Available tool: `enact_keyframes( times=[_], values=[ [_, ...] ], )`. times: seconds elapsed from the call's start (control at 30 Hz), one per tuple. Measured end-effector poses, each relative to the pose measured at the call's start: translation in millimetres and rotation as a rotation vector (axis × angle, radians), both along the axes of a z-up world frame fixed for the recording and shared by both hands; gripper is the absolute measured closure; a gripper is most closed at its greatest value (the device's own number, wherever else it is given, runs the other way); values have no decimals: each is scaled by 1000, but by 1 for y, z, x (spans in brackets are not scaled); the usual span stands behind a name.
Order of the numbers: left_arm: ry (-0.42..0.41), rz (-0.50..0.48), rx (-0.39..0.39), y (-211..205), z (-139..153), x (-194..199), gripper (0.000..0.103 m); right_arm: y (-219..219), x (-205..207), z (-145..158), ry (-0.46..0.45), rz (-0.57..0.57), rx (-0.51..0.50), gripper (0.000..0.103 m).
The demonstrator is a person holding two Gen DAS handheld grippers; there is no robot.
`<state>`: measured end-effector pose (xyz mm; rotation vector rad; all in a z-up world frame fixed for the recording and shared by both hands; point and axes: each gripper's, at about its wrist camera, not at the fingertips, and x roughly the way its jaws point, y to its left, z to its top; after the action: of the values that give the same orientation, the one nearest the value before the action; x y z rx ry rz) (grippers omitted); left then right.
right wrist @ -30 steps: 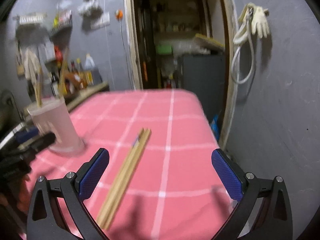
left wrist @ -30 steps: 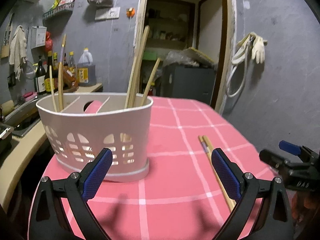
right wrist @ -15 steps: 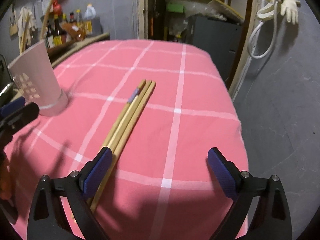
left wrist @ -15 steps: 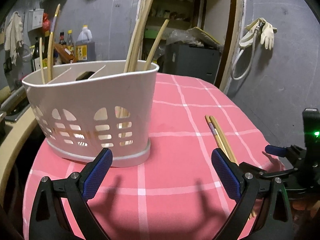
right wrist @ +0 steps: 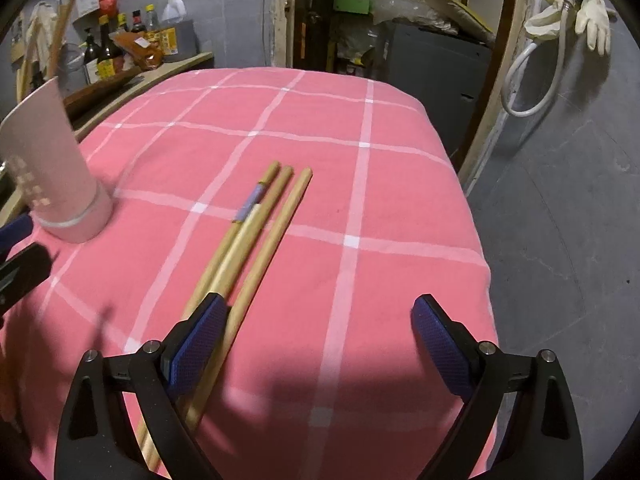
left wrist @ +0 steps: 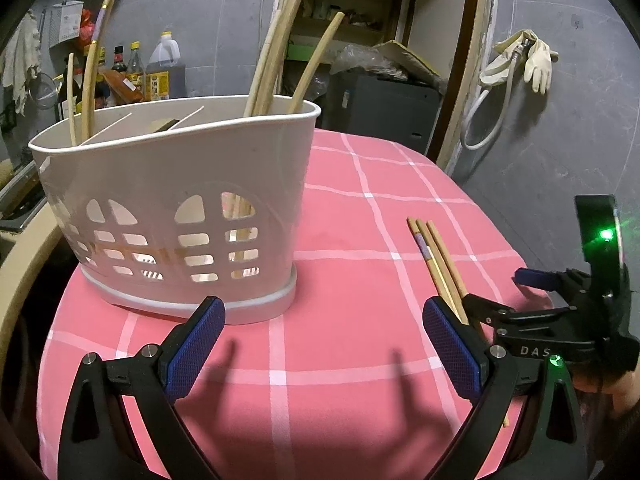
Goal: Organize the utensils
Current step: 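Move both grippers back down to the remaining chopsticks on the tablecloth, then close the left gripper on one chopstick while the right gripper grasps another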
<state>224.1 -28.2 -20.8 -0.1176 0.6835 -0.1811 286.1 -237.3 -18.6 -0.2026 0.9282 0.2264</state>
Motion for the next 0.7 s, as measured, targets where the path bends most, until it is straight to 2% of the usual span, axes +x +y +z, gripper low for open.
enact_keyframes(
  times=[0.1, 0.33, 0.37, 0.43, 0.53, 0.6, 0.7],
  values=[
    [5, -12, -5, -1, -1, 1, 7, 1, 0, -2, 15, 27, -2, 20],
    [18, -103, 0, -18, -2, 6, 10, -12, -9, 2, 5, 56, 6, 59],
    [21, -122, 0, -23, -2, 9, 11, -16, -9, 2, 5, 54, 11, 61],
    [34, -157, -2, -31, -2, 15, 17, -22, -9, 3, 5, 48, 26, 71],
    [78, -196, -6, -43, -6, 27, 32, -31, -10, 4, 4, 43, 56, 79],
    [121, -219, -7, -51, -10, 38, 44, -35, -11, 5, 4, 44, 78, 83],
    [172, -234, 6, -59, -16, 52, 56, -39, -11, 5, 4, 46, 106, 86]
  ],
)
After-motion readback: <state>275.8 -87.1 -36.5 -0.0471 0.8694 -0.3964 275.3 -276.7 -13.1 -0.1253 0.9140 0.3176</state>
